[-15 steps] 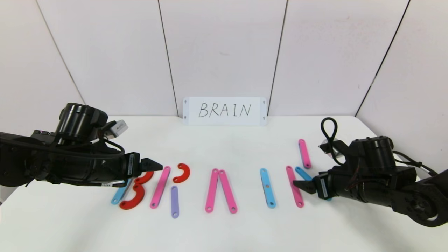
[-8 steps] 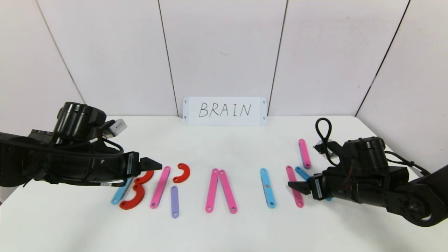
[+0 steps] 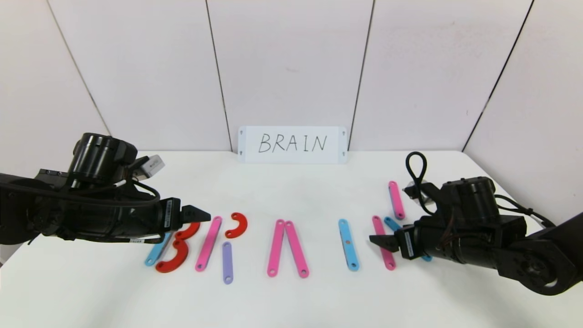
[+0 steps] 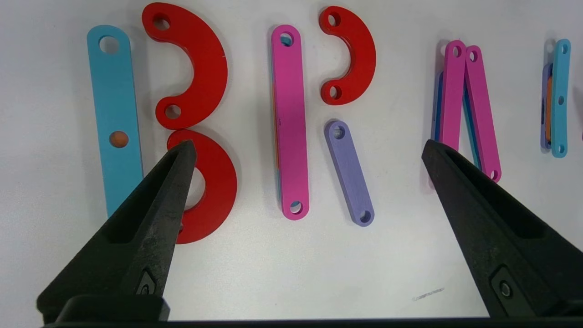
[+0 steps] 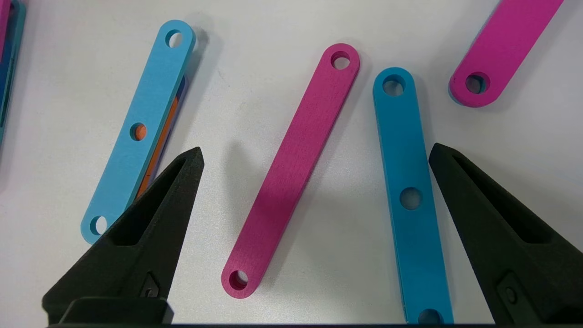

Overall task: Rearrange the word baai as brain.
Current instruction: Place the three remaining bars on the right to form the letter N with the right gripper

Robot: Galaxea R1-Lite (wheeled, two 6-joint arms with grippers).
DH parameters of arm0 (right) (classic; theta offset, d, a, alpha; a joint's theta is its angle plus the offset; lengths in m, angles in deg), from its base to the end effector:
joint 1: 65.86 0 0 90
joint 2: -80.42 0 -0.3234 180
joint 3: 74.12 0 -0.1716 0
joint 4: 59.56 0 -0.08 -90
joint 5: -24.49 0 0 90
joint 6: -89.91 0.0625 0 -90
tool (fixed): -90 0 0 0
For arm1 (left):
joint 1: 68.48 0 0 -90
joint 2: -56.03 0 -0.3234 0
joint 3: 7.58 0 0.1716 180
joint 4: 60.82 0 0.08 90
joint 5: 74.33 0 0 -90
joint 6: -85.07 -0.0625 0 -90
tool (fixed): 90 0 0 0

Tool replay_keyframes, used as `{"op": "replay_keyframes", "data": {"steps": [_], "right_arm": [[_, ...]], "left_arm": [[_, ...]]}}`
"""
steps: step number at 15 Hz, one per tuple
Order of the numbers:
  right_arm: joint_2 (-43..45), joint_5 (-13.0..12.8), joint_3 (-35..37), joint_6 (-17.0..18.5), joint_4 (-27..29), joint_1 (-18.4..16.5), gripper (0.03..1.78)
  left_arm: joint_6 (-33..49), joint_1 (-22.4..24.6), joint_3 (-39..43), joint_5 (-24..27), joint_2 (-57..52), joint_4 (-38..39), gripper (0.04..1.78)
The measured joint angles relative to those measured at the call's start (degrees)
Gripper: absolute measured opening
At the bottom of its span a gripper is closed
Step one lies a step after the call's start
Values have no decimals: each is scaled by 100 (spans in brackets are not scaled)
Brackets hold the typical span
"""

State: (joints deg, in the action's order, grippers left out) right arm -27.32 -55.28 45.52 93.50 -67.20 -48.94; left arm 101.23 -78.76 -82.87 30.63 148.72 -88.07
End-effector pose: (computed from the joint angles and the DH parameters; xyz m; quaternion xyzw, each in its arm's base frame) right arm 0.3063 0.1048 0.0913 0.0088 0.3461 0.2100 0.9144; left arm 0.2714 -0.0656 0.1731 -0.1422 0.4042 -0.1468 0.8916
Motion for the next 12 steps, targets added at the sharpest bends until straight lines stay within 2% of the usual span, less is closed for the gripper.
{"op": "replay_keyframes", "data": {"steps": [6, 9, 12], "right_arm": [[83, -15, 66, 10, 27, 2, 173], [88, -221, 85, 10, 30, 7, 173], [102, -268, 157, 16, 30, 22, 173]], "left_arm": [[-1, 0, 6, -2, -4, 0, 174], [-1, 0, 6, 0, -4, 0, 174], [-1, -11, 6, -2, -4, 2, 174]]}}
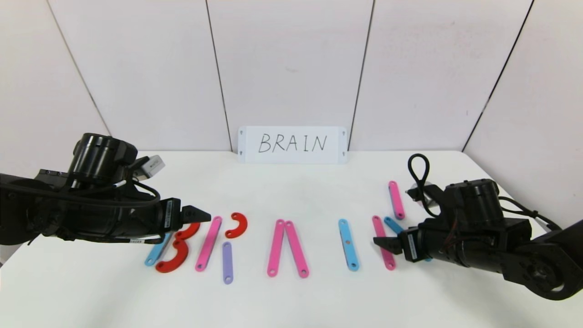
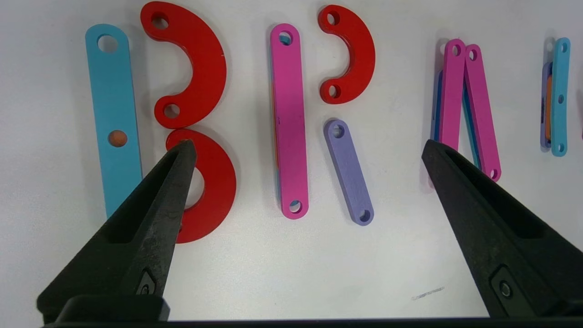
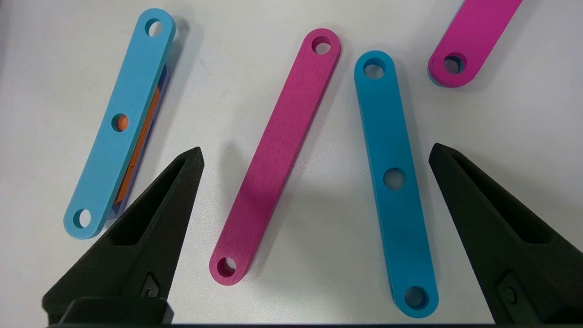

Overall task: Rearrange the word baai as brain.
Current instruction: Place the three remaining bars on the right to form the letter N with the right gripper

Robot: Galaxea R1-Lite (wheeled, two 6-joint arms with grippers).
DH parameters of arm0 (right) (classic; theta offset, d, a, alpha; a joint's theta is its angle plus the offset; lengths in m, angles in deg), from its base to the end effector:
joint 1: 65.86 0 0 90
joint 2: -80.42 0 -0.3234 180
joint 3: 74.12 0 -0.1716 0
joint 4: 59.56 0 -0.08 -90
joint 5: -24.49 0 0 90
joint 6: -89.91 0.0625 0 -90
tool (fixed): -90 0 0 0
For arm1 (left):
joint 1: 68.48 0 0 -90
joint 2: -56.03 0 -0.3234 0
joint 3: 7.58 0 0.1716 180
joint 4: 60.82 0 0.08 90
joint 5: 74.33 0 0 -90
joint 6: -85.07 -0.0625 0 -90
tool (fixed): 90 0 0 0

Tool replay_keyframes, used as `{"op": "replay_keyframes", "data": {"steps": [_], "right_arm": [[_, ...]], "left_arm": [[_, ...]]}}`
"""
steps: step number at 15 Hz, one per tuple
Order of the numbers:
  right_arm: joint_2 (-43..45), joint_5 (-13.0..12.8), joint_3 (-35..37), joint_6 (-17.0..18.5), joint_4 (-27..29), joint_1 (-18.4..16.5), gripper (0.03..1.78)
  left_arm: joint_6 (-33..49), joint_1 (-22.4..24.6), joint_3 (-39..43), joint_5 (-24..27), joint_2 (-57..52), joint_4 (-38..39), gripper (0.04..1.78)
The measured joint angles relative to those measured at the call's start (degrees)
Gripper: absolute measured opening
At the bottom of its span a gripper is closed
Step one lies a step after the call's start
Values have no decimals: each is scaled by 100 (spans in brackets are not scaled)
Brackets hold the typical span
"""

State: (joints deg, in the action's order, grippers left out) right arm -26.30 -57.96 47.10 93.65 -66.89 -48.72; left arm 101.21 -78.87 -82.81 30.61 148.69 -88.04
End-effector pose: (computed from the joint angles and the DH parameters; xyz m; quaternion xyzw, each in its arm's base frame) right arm 0.2993 0.1009 0.0899 0.0009 0.3522 0.1891 0.9166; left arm 0.2711 -0.0661 0.1730 -0.1416 0.4043 -0.1475 0.8915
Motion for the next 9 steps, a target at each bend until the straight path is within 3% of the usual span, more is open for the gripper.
{"op": "replay_keyframes", "data": {"steps": [9], "right_arm": [[74, -83, 140, 363, 5, 162, 173]], "left_arm": [[-7, -27, 22, -5, -2, 5, 174]]}}
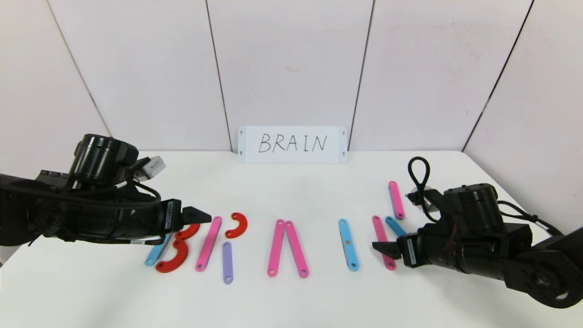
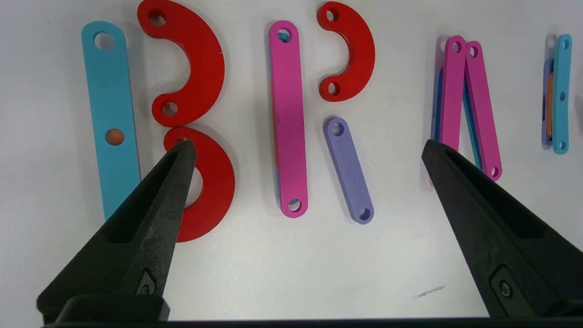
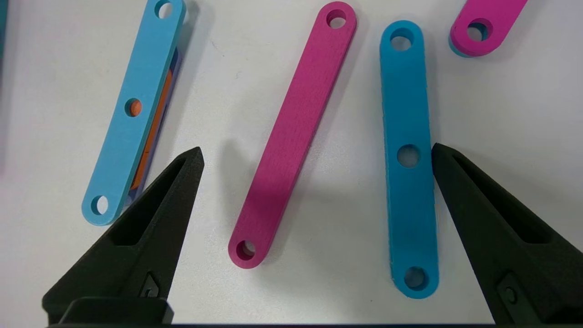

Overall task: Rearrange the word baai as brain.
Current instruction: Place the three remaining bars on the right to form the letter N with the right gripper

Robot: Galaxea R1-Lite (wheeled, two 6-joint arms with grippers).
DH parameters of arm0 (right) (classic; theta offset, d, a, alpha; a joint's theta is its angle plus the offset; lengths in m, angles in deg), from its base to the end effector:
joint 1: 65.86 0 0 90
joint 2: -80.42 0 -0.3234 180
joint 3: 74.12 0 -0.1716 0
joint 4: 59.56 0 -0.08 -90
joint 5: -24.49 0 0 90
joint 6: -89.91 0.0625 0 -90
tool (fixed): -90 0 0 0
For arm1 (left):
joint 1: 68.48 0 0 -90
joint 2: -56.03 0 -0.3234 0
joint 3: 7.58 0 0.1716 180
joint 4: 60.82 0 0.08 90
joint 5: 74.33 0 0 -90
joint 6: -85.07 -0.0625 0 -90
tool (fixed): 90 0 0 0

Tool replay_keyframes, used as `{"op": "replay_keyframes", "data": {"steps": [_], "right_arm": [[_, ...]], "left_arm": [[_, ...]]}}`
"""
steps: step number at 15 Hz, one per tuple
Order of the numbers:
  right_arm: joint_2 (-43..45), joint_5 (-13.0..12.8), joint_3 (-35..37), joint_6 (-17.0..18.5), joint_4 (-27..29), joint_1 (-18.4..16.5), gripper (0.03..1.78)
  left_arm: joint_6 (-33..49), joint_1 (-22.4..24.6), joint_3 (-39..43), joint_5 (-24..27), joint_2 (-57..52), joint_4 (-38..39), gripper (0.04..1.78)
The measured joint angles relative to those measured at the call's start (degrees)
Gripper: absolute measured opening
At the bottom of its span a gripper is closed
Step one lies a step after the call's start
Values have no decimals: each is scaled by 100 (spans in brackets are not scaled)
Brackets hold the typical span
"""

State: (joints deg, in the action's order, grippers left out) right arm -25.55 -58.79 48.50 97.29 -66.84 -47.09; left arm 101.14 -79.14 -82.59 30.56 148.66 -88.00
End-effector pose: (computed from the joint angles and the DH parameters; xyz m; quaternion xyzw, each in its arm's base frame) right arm 0.2904 0.1064 0.0884 0.0218 0.3633 0.1834 0.9132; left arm 0.2702 -0.0672 0.1722 -0.1400 0.4056 -0.1492 0.8908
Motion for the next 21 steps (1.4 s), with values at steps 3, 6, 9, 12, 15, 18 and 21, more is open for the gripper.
{"op": "replay_keyframes", "data": {"steps": [3, 6, 9, 12, 15, 18, 21], "right_arm": [[18, 0, 0, 74, 0, 59, 173], [7, -13, -49, 80, -5, 69, 173], [-41, -50, -176, 50, -16, 63, 173], [-84, -55, -397, 23, 144, 34, 173], [-130, -44, -617, 15, 343, -2, 173], [-227, -41, -735, 15, 358, -20, 173], [-301, -38, -798, 15, 364, -22, 173]], "left_arm": [[0, 2, 5, 0, -13, 0, 174], [2, 0, 13, 0, -33, -2, 174], [0, -1, 17, 5, -38, 0, 174], [0, -1, 17, 7, -38, 2, 174], [2, -1, 17, -1, -35, 4, 174], [2, 5, 16, -1, -38, 2, 174], [2, 2, 16, -4, -38, 4, 174]]}}
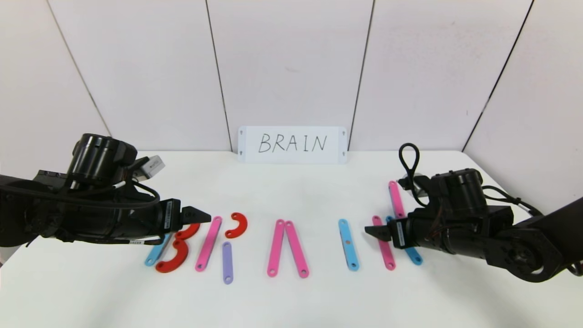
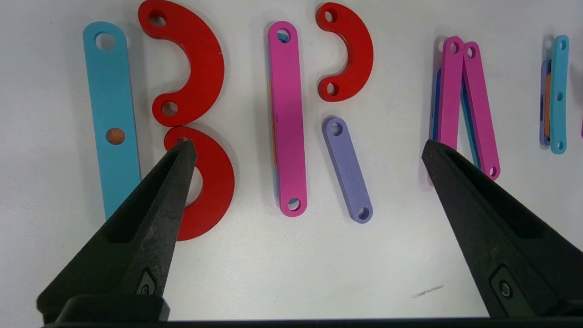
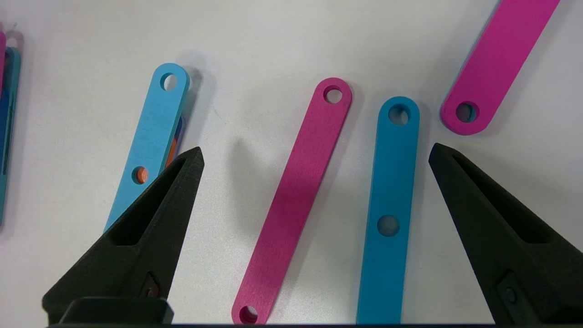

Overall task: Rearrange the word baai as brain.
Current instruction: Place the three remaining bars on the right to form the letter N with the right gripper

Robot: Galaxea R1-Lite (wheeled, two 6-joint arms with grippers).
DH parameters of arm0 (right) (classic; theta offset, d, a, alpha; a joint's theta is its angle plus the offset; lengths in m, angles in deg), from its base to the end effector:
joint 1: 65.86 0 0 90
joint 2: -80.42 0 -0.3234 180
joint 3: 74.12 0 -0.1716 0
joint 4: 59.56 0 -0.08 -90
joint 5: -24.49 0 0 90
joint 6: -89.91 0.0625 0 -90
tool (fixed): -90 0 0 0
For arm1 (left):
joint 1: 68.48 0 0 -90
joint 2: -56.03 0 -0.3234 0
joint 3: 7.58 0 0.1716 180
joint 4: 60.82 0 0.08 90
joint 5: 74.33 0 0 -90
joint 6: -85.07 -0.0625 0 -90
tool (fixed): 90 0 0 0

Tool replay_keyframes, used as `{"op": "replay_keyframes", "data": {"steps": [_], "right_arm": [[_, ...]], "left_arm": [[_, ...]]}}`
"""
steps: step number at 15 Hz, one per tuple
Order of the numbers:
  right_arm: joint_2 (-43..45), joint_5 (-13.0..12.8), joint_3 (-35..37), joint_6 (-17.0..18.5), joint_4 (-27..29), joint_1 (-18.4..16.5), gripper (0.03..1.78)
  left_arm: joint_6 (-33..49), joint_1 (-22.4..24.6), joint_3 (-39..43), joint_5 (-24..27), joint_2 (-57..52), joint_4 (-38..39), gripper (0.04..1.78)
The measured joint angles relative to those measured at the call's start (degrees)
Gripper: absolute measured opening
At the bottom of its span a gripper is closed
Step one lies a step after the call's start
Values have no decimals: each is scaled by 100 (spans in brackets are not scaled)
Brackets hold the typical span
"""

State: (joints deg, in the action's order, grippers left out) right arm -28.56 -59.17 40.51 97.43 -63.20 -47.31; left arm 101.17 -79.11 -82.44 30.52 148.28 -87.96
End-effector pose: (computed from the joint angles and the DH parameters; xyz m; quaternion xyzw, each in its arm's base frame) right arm 0.3186 0.1142 0.0962 0.0239 0.3524 0.1798 0.9181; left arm 0.2689 -0.0668 0.1734 -0.1402 0.4035 -0.1491 0.8918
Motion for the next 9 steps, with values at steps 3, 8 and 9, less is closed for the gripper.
{"op": "replay_keyframes", "data": {"steps": [3, 8, 9], "right_arm": [[-39, 0, -12, 0, 0, 6, 173], [-132, 10, -52, 5, 0, 6, 173], [-146, 10, -78, 5, 0, 9, 173]], "left_arm": [[0, 0, 0, 0, 0, -1, 174], [0, -2, 0, 2, 0, -1, 174], [0, 2, -2, 2, 0, -1, 174]]}}
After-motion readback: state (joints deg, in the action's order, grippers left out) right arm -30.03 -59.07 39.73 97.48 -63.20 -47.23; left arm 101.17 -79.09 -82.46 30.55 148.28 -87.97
